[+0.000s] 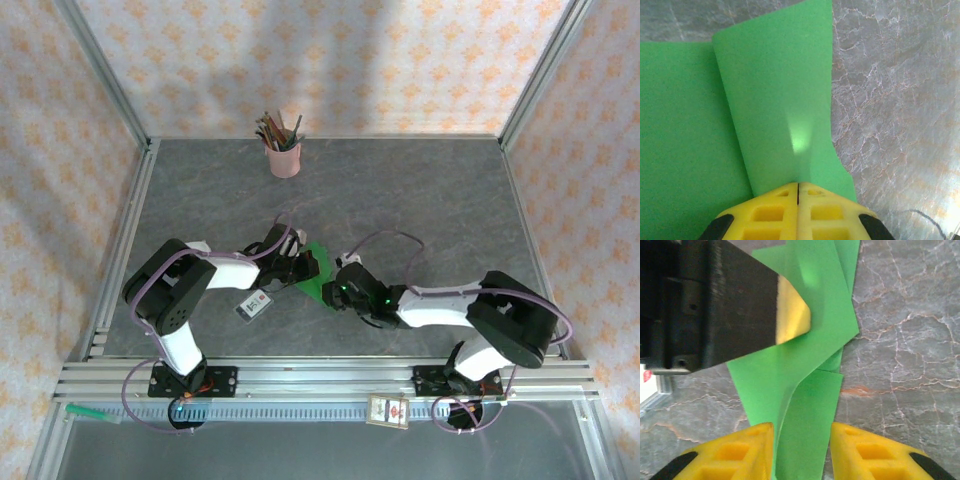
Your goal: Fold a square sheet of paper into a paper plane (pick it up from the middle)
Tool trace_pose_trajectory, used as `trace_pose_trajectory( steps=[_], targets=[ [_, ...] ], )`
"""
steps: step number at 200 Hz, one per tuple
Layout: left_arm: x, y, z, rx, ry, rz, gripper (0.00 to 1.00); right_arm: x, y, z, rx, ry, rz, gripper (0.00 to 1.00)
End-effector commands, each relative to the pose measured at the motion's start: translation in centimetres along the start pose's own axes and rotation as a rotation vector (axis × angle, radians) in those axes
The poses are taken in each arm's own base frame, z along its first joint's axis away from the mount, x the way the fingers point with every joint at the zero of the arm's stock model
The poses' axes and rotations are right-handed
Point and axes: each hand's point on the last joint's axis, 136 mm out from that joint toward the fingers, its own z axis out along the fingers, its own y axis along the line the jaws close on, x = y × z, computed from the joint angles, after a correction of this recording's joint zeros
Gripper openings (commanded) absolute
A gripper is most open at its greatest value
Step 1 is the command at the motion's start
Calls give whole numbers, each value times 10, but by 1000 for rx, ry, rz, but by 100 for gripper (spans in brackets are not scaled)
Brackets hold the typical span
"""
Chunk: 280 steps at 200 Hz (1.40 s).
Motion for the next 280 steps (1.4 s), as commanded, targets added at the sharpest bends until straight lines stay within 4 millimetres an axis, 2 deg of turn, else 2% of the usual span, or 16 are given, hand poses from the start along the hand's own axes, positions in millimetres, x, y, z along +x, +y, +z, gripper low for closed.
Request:
trace_pose_trajectory(
  steps=[1,26,56,80,101,148,180,217,280],
  targets=[
    [13,44,0,-152,17,-19,8,-17,17,-13,-57,-33,-23,34],
    [13,43,1,-151,19,-17,8,-16,23,-18,-89,-29,-34,32],
    [13,43,1,-151,18,-18,8,-11,42,-22,-187,-9,-53,30],
    [14,43,1,-152,22,-17,8,-4,56,-19,-250,31,-72,28],
    [13,43,0,-152,20,-18,8,-1,57,-12,-249,51,-79,27],
    [14,42,-1,-152,22,-16,8,6,44,8,-151,98,-105,23],
    [14,42,-1,-152,23,-15,8,10,28,15,-90,123,-100,21],
    [13,41,-1,-151,22,-14,8,12,15,17,-56,135,-91,20],
    [13,41,-1,-151,22,-10,8,14,4,17,-36,143,-83,19]
  ],
)
